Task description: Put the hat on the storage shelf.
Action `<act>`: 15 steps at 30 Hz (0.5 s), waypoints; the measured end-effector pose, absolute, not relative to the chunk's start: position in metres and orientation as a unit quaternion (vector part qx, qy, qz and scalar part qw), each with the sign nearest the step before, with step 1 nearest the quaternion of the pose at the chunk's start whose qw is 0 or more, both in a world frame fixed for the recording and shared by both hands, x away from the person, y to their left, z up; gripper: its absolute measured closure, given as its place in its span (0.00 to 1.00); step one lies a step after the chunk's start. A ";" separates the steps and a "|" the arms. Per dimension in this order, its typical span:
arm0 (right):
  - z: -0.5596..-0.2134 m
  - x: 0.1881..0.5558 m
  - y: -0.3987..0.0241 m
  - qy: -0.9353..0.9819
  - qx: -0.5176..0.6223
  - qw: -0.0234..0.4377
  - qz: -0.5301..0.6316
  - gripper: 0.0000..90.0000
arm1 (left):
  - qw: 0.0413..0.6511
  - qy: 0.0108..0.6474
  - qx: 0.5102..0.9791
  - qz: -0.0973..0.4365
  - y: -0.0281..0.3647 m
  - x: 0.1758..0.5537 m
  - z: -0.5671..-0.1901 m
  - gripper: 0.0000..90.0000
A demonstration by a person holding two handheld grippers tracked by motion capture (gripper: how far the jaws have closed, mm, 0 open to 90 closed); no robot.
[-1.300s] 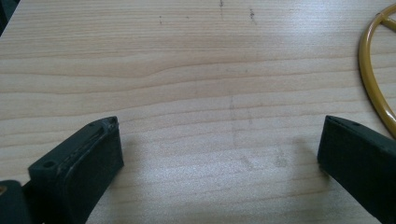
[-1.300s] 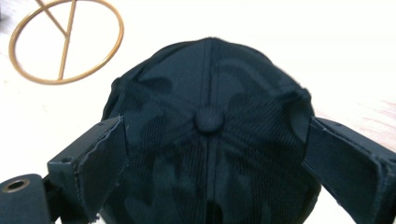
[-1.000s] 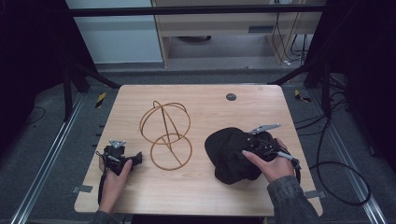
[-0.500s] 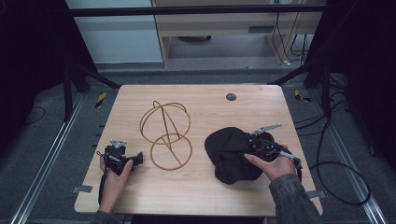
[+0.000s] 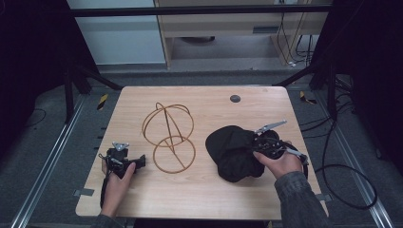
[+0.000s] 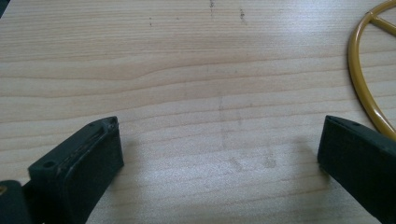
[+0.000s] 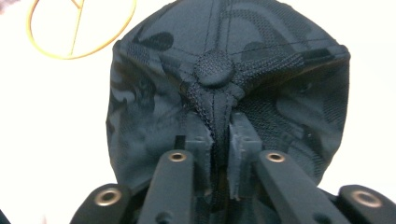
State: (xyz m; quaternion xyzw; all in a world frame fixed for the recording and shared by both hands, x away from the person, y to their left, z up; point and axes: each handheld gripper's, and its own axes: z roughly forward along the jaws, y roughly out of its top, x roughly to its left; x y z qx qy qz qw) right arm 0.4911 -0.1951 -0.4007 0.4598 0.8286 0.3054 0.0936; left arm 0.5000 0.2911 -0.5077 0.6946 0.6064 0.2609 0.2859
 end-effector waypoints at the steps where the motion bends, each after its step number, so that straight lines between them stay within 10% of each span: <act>1: -0.399 0.492 -0.196 0.829 0.459 0.093 0.306 0.93 | 0.286 0.606 0.695 0.261 0.291 0.500 -0.508 0.00; 15: -0.370 0.503 -0.195 0.830 0.458 0.071 0.311 0.96 | 0.287 0.604 0.697 0.260 0.292 0.500 -0.508 0.00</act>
